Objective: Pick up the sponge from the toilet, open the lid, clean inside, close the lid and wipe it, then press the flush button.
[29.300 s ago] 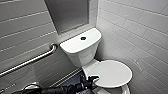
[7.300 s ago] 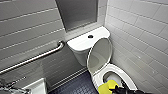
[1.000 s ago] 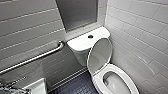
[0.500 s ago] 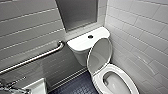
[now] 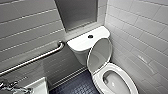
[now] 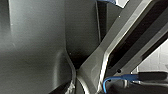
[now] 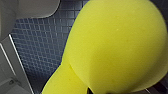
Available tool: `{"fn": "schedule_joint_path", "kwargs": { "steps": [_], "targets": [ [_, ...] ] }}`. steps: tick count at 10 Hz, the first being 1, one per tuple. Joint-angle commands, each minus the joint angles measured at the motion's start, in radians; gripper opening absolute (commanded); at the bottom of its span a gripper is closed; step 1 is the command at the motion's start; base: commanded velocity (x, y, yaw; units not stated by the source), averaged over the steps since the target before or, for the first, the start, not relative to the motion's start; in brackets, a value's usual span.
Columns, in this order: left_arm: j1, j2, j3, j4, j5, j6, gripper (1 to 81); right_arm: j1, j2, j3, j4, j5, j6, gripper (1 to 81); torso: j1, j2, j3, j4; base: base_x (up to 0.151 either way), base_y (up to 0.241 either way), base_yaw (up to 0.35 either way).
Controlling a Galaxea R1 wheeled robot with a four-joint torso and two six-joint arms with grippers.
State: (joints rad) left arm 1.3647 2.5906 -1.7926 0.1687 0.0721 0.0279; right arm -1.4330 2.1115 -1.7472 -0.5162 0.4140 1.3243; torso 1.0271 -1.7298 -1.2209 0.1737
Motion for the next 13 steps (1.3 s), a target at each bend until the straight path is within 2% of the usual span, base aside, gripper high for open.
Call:
{"fn": "schedule_joint_path", "kwargs": {
  "steps": [1,2,3,4,5,6,8,9,11,13],
  "targets": [
    [-0.011,-0.036,0.047,-0.009,0.077,0.003,81.1,-0.088,0.061,-0.138,-0.031,0.086,-0.007,1.0,-0.063,0.098,0.000,0.000,0.000,0.000,0.000],
    [-0.014,-0.036,0.048,-0.009,0.077,0.001,81.1,-0.093,0.080,-0.170,-0.030,0.114,-0.007,1.0,-0.087,0.135,0.000,0.000,0.000,0.000,0.000],
    [-0.017,-0.036,0.050,-0.009,0.077,0.001,81.1,-0.096,0.089,-0.179,-0.030,0.117,-0.007,1.0,-0.047,0.074,0.053,-0.054,0.000,0.000,0.000],
    [-0.023,-0.038,0.056,-0.011,0.077,0.001,81.1,-0.099,0.096,-0.187,-0.030,0.118,-0.007,1.0,-0.069,0.108,0.076,-0.073,0.000,0.000,0.000],
    [-0.031,-0.041,0.067,-0.011,0.077,0.001,81.1,-0.099,0.104,-0.193,-0.030,0.118,-0.007,1.0,-0.077,0.121,0.088,-0.083,0.000,0.000,0.000],
    [-0.041,-0.044,0.082,-0.011,0.077,-0.008,81.1,-0.102,0.109,-0.195,-0.033,0.118,-0.007,1.0,-0.083,0.131,0.108,-0.100,0.000,0.000,0.000],
    [-0.065,-0.050,0.101,-0.012,0.078,-0.019,81.1,-0.113,0.126,-0.215,-0.039,0.118,-0.007,1.0,-0.088,0.137,0.167,-0.151,0.000,0.000,0.000],
    [-0.077,-0.053,0.102,-0.029,0.078,-0.037,81.1,-0.117,0.145,-0.240,-0.041,0.118,-0.007,1.0,-0.089,0.137,0.121,-0.108,0.000,0.000,0.000],
    [-0.127,-0.079,0.108,-0.092,0.078,-0.086,81.1,-0.117,0.187,-0.279,-0.087,0.118,-0.007,1.0,-0.090,0.136,0.152,-0.153,0.000,0.000,0.000],
    [-0.210,-0.134,0.182,-0.144,0.078,-0.123,81.1,-0.119,0.224,-0.296,-0.146,0.118,-0.008,1.0,-0.091,0.136,0.158,-0.160,0.000,0.000,0.000]
  ]
}}
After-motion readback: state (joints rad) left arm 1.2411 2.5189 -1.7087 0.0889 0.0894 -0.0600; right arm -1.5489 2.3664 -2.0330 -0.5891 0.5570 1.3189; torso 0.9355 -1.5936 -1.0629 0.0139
